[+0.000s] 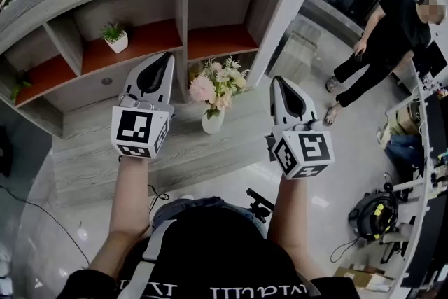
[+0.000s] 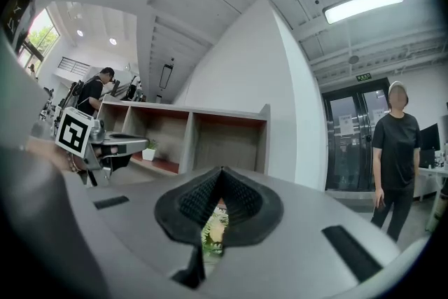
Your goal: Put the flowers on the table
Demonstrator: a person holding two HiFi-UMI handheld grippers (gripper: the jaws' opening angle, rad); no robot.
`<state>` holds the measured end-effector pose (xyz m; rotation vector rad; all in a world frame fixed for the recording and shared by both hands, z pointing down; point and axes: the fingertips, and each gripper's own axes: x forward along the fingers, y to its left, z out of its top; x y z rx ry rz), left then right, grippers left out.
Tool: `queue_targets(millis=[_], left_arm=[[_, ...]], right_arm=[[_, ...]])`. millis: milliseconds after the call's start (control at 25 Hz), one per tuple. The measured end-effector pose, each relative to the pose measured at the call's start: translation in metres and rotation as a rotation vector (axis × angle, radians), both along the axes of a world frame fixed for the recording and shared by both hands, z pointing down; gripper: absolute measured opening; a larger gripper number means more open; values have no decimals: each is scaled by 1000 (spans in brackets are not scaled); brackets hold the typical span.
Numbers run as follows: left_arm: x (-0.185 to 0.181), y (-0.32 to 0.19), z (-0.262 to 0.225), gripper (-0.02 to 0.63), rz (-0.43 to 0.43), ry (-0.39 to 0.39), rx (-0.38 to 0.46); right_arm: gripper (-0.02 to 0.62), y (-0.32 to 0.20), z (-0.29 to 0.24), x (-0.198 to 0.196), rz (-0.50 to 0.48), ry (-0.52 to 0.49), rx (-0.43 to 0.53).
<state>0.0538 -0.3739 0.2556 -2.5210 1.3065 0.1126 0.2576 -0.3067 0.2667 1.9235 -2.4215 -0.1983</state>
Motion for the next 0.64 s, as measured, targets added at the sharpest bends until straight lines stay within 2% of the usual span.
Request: queue_targets(millis=[640], left_arm=[[-3,1,2,11,19,-23,7]], right_arm=[[14,-1,2,-1,48,7,-7]])
